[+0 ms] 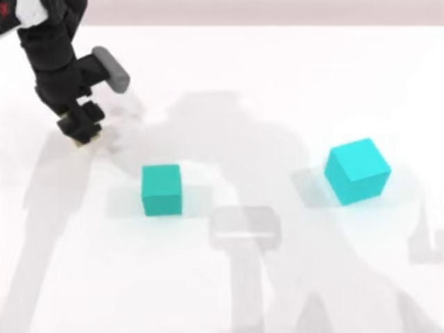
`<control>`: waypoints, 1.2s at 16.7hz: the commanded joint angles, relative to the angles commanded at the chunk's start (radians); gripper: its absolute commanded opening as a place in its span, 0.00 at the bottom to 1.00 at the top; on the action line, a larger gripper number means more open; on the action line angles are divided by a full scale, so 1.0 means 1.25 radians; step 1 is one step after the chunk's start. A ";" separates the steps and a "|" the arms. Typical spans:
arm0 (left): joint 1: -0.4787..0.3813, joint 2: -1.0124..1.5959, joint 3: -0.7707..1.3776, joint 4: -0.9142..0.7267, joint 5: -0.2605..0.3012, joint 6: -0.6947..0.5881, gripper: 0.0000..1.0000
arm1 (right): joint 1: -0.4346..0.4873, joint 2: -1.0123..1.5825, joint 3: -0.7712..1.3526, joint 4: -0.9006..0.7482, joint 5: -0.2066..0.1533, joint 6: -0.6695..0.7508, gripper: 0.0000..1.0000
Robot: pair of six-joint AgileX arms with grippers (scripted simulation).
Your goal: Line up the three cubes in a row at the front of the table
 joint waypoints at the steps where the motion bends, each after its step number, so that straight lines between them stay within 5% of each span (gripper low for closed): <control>1: 0.003 -0.006 0.024 -0.034 0.000 -0.001 0.00 | 0.000 0.000 0.000 0.000 0.000 0.000 1.00; 11: -0.020 -0.024 0.077 -0.100 0.002 -0.011 0.00 | 0.000 0.000 0.000 0.000 0.000 0.000 1.00; 15: -0.151 -0.040 0.060 -0.101 0.000 -0.050 0.00 | 0.000 0.000 0.000 0.000 0.000 0.000 1.00; 20: -0.394 -0.072 0.025 -0.102 -0.003 -0.127 0.00 | 0.000 0.000 0.000 0.000 0.000 0.000 1.00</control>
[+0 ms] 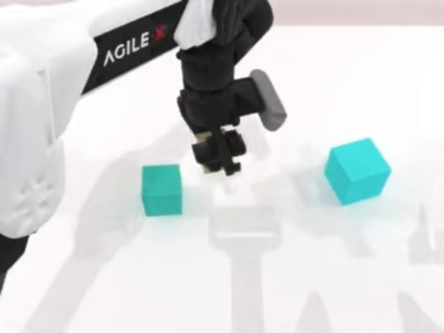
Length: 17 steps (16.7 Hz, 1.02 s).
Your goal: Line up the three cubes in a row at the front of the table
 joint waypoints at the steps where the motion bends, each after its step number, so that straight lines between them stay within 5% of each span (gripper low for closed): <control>1: -0.051 -0.007 -0.007 0.000 0.000 -0.017 0.00 | 0.000 0.000 0.000 0.000 0.000 0.000 1.00; 8: -0.312 -0.049 -0.046 0.005 0.000 -0.104 0.00 | 0.000 0.000 0.000 0.000 0.000 0.000 1.00; 17: -0.324 -0.034 -0.094 0.062 -0.001 -0.106 0.00 | 0.000 0.000 0.000 0.000 0.000 0.000 1.00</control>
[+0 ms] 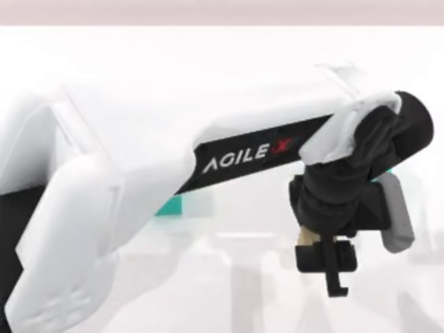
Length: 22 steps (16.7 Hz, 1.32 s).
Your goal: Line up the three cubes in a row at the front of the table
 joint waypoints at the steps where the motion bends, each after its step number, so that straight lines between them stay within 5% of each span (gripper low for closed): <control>1: -0.001 0.007 -0.022 0.031 0.000 0.000 0.00 | 0.000 0.000 0.000 0.000 0.000 0.000 1.00; 9: -0.002 0.030 -0.100 0.136 0.001 -0.004 0.00 | 0.000 0.000 0.000 0.000 0.000 0.000 1.00; 22: -0.002 0.030 -0.100 0.136 0.001 -0.004 0.98 | 0.000 0.000 0.000 0.000 0.000 0.000 1.00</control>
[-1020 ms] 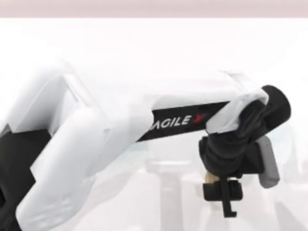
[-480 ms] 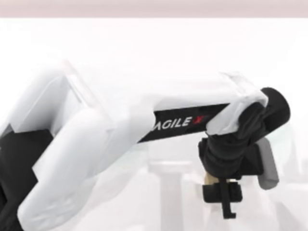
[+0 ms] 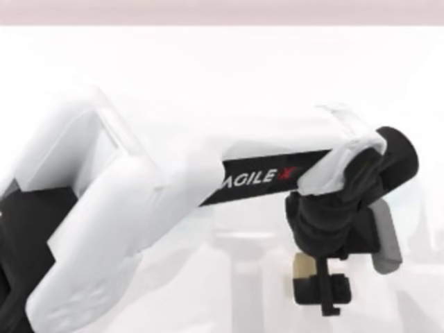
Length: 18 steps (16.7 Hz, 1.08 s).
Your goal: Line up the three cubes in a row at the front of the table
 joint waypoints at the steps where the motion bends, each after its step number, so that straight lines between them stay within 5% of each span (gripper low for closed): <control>1: 0.000 0.000 0.000 0.000 0.000 0.000 1.00 | 0.000 0.000 0.000 0.000 0.000 0.000 1.00; 11: 0.002 -0.001 0.013 -0.014 -0.001 0.001 1.00 | 0.000 0.000 0.000 0.000 0.000 0.000 1.00; 18: 0.017 -0.038 0.155 -0.194 0.000 0.000 1.00 | 0.000 0.000 0.000 0.000 0.000 0.000 1.00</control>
